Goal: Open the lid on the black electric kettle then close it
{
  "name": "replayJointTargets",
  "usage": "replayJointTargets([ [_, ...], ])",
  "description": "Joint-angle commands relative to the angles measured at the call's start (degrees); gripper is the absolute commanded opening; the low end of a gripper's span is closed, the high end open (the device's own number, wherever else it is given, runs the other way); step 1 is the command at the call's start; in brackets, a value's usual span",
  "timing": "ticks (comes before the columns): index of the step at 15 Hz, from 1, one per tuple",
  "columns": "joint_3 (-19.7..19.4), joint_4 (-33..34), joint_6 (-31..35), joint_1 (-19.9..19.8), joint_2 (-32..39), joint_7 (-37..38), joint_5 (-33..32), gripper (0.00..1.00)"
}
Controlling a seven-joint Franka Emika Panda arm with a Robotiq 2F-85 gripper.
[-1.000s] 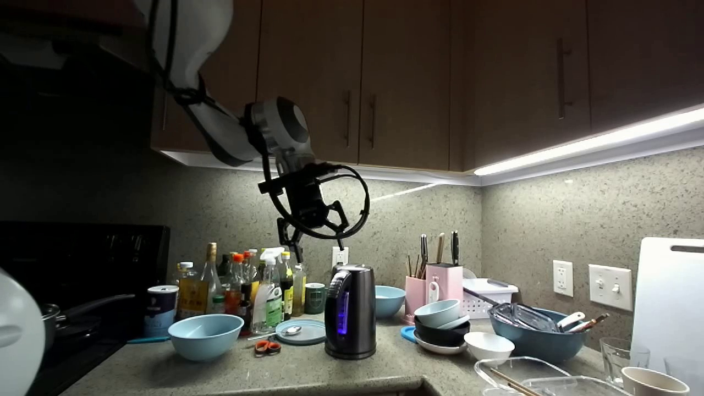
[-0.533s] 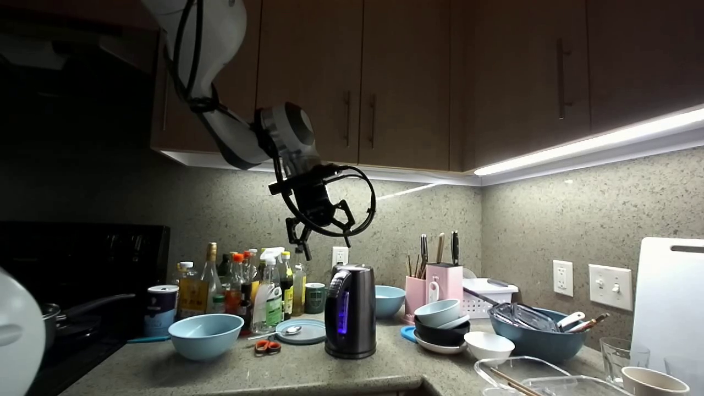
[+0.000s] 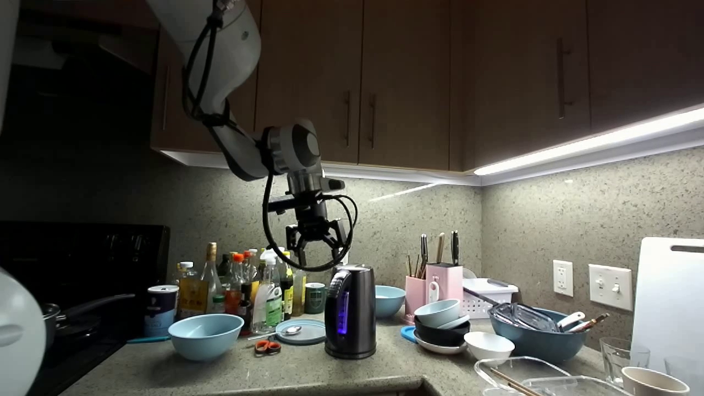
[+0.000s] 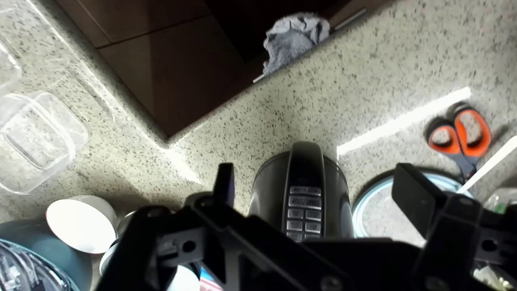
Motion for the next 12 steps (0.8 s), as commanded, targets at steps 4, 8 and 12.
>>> replayJointTargets([
  [4,-1.03,0.51,7.91,1.28,2.98,8.78,-3.94,1.00],
  [8,-2.04,1.91,10.84,1.20,5.42,14.42,-7.48,1.00],
  [12,-4.09,6.39,13.56,1.42,10.29,17.21,-9.09,1.00],
])
